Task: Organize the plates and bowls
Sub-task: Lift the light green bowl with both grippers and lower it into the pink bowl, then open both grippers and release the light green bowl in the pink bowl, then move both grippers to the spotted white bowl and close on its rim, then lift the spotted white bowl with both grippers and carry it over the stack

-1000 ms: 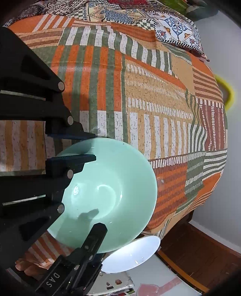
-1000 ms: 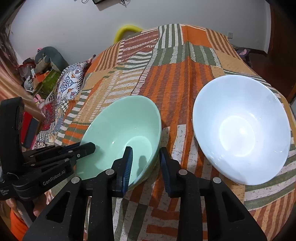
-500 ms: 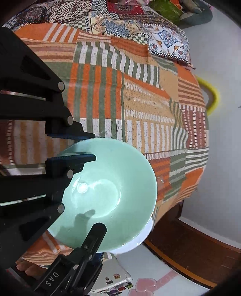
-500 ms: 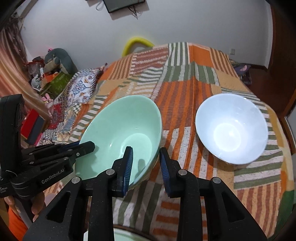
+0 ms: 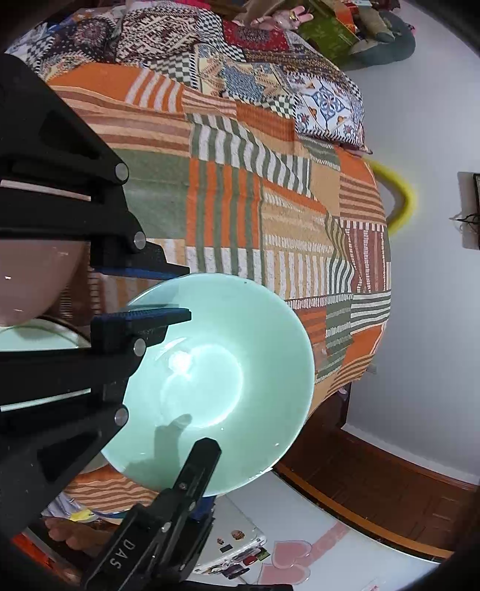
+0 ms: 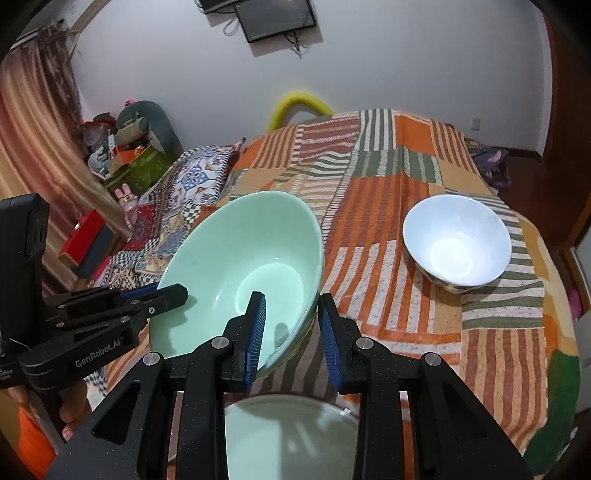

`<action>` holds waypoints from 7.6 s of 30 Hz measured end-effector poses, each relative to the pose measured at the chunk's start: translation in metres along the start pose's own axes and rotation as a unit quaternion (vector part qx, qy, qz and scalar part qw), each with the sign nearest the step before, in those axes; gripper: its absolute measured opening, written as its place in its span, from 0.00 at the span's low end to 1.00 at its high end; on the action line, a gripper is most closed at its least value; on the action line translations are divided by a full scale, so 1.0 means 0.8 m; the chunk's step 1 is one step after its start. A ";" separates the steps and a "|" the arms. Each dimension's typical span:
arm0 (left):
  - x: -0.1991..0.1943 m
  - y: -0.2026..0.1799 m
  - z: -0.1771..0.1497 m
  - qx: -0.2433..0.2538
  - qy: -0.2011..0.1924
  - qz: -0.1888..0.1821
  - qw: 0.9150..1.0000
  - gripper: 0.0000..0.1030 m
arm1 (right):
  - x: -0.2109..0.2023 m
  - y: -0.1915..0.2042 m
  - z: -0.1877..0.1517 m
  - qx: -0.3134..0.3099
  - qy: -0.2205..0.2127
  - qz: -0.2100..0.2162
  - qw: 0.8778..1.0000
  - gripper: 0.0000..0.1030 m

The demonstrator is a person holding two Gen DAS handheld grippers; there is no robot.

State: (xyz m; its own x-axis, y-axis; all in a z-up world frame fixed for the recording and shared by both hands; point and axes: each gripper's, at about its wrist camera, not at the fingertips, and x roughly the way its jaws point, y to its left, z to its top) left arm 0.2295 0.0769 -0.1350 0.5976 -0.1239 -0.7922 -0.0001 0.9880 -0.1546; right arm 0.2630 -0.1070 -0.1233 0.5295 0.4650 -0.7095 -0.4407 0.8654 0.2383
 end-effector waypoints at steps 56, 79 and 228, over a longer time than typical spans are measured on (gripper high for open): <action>-0.068 0.119 -0.186 -0.110 0.021 0.068 0.991 0.14 | 0.050 0.130 -0.127 -0.062 0.100 0.082 0.990 0.26; -0.057 0.115 -0.191 -0.091 0.002 0.095 0.991 0.14 | 0.057 0.143 -0.139 -0.089 0.098 0.066 0.989 0.29; -0.125 -0.004 -0.070 -0.003 -0.076 0.049 0.996 0.18 | -0.064 0.045 -0.039 -0.033 -0.045 0.054 0.997 0.24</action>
State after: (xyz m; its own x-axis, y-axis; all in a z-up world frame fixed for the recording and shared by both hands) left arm 0.1246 0.0811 -0.0885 0.7096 -0.0115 -0.7045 -0.0688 0.9939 -0.0856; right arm 0.1975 -0.1054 -0.0992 0.5380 0.5713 -0.6198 -0.5431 0.7973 0.2636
